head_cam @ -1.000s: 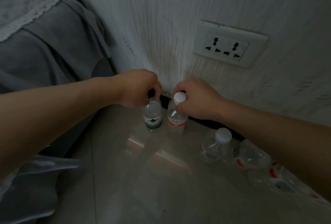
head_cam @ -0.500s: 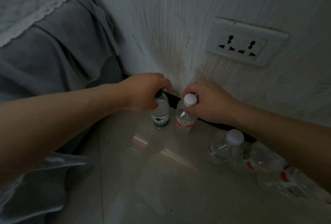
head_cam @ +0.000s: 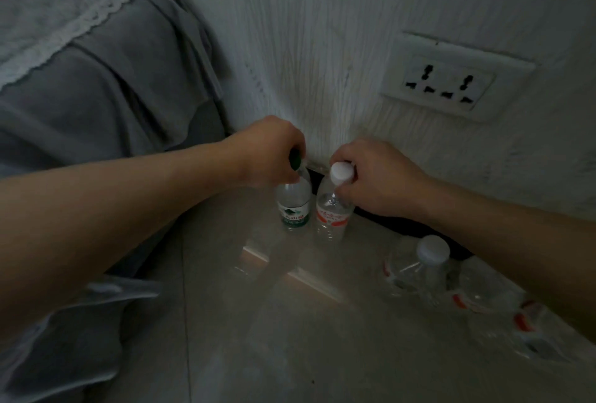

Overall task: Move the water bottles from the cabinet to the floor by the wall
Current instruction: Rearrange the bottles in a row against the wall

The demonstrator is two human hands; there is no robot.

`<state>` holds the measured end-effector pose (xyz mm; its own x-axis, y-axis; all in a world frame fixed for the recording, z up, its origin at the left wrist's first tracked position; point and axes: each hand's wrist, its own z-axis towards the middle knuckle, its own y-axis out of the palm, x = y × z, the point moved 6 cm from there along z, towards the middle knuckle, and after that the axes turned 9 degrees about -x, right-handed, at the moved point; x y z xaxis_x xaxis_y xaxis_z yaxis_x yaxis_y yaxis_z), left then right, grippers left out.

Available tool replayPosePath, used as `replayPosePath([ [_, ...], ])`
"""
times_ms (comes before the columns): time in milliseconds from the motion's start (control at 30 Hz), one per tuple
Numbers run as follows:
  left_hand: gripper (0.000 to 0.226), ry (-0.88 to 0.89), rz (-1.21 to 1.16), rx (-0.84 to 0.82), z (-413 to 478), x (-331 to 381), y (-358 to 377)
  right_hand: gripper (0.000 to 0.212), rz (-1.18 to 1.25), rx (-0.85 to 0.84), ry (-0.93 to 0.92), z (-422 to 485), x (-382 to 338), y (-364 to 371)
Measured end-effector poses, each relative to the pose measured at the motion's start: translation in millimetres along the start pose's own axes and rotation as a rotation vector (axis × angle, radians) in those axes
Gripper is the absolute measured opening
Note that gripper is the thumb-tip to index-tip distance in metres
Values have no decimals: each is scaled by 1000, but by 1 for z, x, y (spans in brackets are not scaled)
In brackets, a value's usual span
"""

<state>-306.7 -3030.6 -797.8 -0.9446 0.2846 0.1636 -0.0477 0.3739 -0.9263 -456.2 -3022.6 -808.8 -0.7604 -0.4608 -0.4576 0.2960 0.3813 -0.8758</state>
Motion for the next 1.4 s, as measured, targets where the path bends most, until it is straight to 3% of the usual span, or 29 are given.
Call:
replayPosePath([
  [833,38,36,-139,86,32,-20,-11,12,-27,140,12,31,-4,0],
  [1400,43,22,-162,109,28,-25,-8,26,-22,139,47,28,2,3],
])
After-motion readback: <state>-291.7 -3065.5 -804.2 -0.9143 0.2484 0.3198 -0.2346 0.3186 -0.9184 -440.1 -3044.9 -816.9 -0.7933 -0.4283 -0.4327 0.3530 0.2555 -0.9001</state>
